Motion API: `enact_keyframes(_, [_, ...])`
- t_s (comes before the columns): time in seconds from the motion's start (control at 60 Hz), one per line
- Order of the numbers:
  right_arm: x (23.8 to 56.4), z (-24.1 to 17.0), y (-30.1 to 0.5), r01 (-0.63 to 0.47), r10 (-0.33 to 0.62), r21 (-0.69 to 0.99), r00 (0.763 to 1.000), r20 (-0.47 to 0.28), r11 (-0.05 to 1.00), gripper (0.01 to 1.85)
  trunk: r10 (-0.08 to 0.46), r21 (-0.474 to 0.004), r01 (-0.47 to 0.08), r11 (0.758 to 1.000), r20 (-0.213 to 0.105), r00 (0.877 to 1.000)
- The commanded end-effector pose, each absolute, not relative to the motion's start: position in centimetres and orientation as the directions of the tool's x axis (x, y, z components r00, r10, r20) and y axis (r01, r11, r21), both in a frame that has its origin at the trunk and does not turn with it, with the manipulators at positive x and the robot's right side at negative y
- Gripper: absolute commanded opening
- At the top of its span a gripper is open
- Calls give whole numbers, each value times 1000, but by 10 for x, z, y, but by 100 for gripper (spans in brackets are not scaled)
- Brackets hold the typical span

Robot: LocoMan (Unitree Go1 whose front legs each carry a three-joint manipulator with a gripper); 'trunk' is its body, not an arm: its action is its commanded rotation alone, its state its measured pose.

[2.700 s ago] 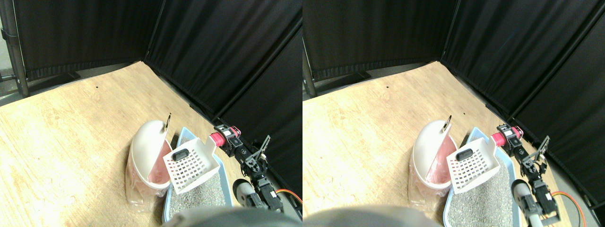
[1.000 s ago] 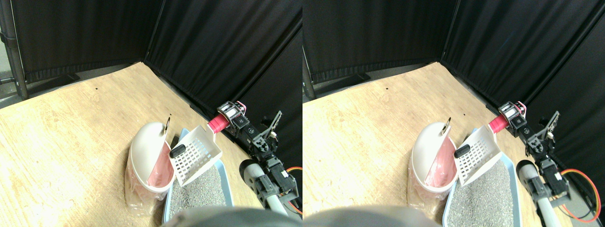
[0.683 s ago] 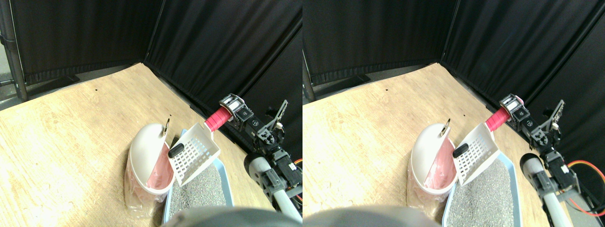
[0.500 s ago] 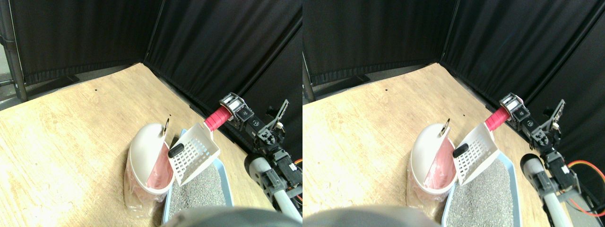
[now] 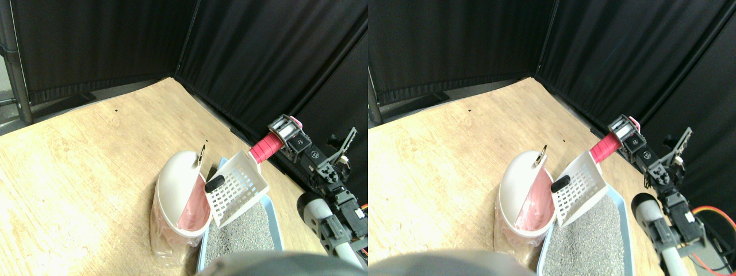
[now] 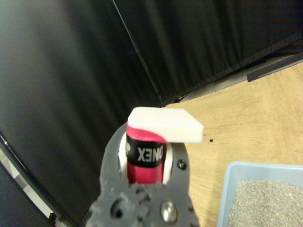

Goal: Scoop (unimanual)

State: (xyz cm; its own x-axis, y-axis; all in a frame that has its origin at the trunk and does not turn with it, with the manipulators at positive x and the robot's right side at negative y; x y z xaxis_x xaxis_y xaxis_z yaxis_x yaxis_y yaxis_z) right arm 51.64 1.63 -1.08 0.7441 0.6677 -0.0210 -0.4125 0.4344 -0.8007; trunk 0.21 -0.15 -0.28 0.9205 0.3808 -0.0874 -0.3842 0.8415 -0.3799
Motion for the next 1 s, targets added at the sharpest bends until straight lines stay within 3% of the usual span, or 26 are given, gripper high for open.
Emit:
enact_keyframes(0.017, [517, -9, 19, -409, 724, -816, 689, 18, 410, 6, 476, -621, -414, 666, -74, 876])
enact_keyframes(0.15, [519, 1, 19, -396, 726, -834, 688, 8, 385, 6, 477, -621, -413, 666, -72, 876])
enact_keyframes(0.2, [518, 5, 20, -383, 713, -838, 701, 10, 388, 6, 477, -621, -414, 666, -71, 876])
enact_keyframes(0.283, [519, 10, 22, -374, 728, -851, 686, 13, 368, 6, 477, -621, -414, 666, -71, 876])
enact_keyframes(0.333, [519, 13, 24, -365, 715, -854, 699, 13, 372, 6, 477, -621, -414, 666, -71, 876])
enact_keyframes(0.35, [517, 15, 25, -350, 699, -857, 715, 16, 378, 6, 477, -621, -414, 666, -71, 876])
enact_keyframes(0.45, [517, 18, 27, -352, 686, -855, 728, 6, 381, 6, 479, -624, -411, 665, -65, 875])
enact_keyframes(0.6, [520, 15, 28, -372, 695, -841, 719, 7, 393, 6, 479, -625, -410, 664, -65, 875])
enact_keyframes(0.867, [525, 1, 17, -404, 680, -777, 732, 42, 482, 9, 460, -601, -398, 693, -57, 886])
enact_keyframes(0.967, [534, -1, 2, -390, 649, -738, 756, 84, 551, 9, 446, -586, -385, 713, -45, 894])
enact_keyframes(1.0, [536, -1, -5, -367, 615, -726, 782, 98, 582, 6, 440, -580, -381, 720, -43, 897])
